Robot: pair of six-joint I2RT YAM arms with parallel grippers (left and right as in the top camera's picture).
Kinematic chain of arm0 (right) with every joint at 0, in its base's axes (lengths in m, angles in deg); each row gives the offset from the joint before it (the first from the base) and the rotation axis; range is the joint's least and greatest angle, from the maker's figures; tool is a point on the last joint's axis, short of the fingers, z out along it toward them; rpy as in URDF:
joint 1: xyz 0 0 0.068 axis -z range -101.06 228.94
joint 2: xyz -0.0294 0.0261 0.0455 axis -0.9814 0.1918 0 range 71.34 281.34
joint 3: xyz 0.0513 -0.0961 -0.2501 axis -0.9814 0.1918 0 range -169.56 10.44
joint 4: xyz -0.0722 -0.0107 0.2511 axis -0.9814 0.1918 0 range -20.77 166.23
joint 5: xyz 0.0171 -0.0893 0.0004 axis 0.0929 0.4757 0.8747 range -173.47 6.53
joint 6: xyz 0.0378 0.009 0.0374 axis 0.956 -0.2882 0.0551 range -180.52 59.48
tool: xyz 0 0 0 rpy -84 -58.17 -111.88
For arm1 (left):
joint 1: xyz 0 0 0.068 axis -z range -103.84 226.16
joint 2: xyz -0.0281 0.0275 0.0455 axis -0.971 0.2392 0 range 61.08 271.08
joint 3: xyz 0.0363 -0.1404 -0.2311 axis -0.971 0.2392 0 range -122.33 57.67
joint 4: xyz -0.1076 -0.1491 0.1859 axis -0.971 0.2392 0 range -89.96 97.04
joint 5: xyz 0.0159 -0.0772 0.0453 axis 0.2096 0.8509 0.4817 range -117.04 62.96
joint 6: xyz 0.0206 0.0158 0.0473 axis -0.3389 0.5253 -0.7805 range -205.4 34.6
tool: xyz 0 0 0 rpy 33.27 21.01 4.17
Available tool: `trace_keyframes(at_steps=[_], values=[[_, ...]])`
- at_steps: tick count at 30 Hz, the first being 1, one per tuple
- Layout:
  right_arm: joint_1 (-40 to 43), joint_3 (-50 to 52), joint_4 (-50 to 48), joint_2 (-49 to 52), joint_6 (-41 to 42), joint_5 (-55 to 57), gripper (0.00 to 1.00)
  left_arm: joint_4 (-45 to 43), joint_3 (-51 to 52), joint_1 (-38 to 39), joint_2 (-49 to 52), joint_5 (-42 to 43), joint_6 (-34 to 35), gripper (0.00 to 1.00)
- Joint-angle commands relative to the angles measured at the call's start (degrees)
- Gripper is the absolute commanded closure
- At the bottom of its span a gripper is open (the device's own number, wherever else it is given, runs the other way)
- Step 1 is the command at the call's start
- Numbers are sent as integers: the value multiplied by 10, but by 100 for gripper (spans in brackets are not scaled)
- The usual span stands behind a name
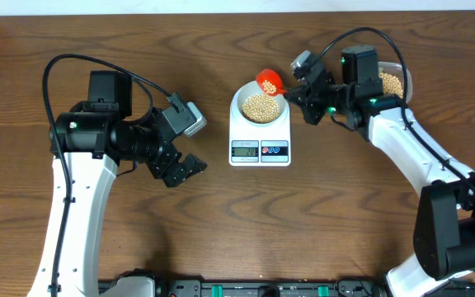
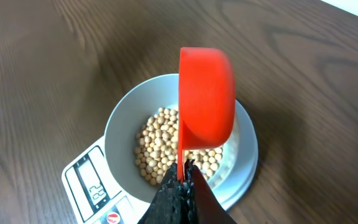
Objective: Scoop item into bowl and weigh 50g on scale
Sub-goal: 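Tip the scoop with the right gripper to pour beans into the bowl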
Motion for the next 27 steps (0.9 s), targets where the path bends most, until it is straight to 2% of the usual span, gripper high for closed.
trace_keyframes(at_steps=[1, 9, 27], values=[[-7, -1, 0, -17, -14, 12, 99, 2, 1, -2, -1, -1, -7, 5], [-27, -1, 16, -19, -35, 76, 99, 2, 1, -2, -1, -1, -7, 5], [-51, -1, 17, -37, -35, 107, 99, 2, 1, -2, -1, -1, -7, 5]])
